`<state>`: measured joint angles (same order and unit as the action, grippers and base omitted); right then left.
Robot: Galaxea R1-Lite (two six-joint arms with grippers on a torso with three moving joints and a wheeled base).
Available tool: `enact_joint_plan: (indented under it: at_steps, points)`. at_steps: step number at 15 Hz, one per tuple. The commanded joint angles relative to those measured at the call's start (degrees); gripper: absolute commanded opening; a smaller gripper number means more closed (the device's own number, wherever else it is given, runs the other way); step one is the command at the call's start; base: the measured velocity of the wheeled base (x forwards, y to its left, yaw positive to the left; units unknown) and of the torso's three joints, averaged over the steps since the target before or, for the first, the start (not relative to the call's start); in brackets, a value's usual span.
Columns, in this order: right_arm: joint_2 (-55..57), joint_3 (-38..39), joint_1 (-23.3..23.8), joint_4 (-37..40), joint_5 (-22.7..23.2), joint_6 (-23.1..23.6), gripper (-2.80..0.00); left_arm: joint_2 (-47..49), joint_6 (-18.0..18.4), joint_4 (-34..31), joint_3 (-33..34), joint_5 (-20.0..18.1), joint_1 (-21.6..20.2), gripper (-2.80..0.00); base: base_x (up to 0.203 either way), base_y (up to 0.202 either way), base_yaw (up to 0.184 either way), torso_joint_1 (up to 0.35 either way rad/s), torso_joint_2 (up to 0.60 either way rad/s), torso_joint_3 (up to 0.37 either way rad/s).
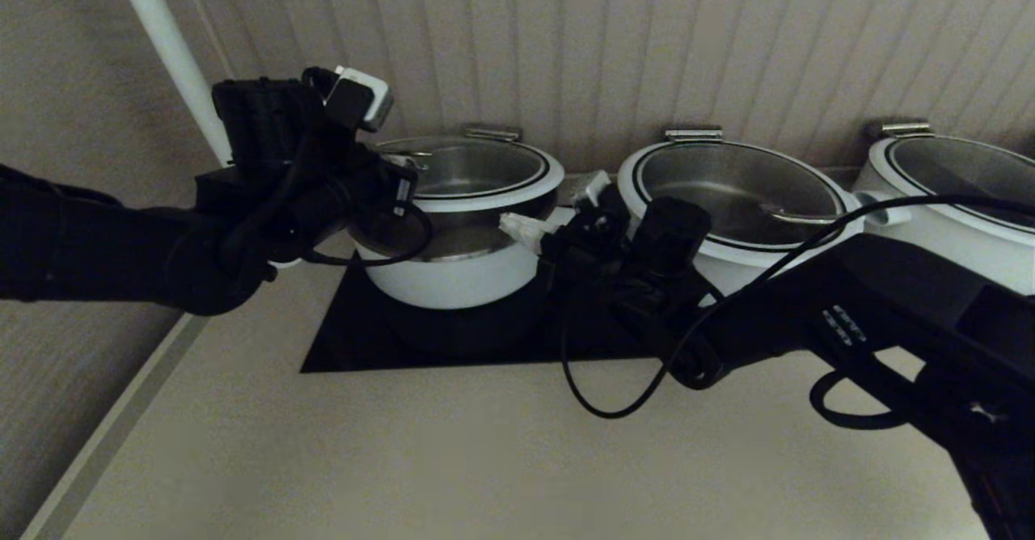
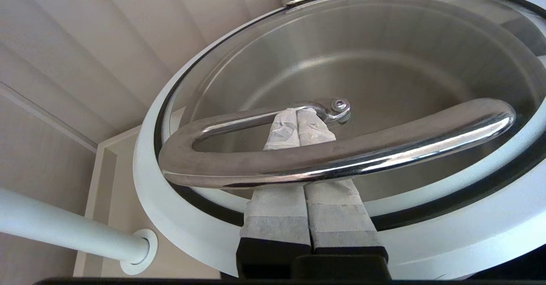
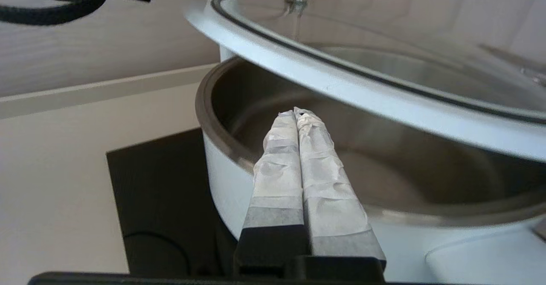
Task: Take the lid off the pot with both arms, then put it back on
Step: Hold the pot lid with the right arm
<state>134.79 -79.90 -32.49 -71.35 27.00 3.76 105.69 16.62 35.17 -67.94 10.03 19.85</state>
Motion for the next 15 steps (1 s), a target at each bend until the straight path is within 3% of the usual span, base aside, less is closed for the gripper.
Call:
enact_joint_plan:
  at_steps: [1, 15]
  points:
    - [0.47, -1.27, -0.03, 0.05, 0.16, 0.06, -2.80, -0.31, 0.08, -0.01, 0.00, 0.07, 0.02, -2.80, 0.000, 0.000, 0.000, 0.000, 0.00, 0.000]
    - [3.55, -3.78, 0.02, -0.54, -0.02, 0.15, -2.80, -0.75, 0.08, -0.53, -0.18, 0.06, 0.19, -2.80, 0.000, 0.000, 0.000, 0.000, 0.00, 0.000]
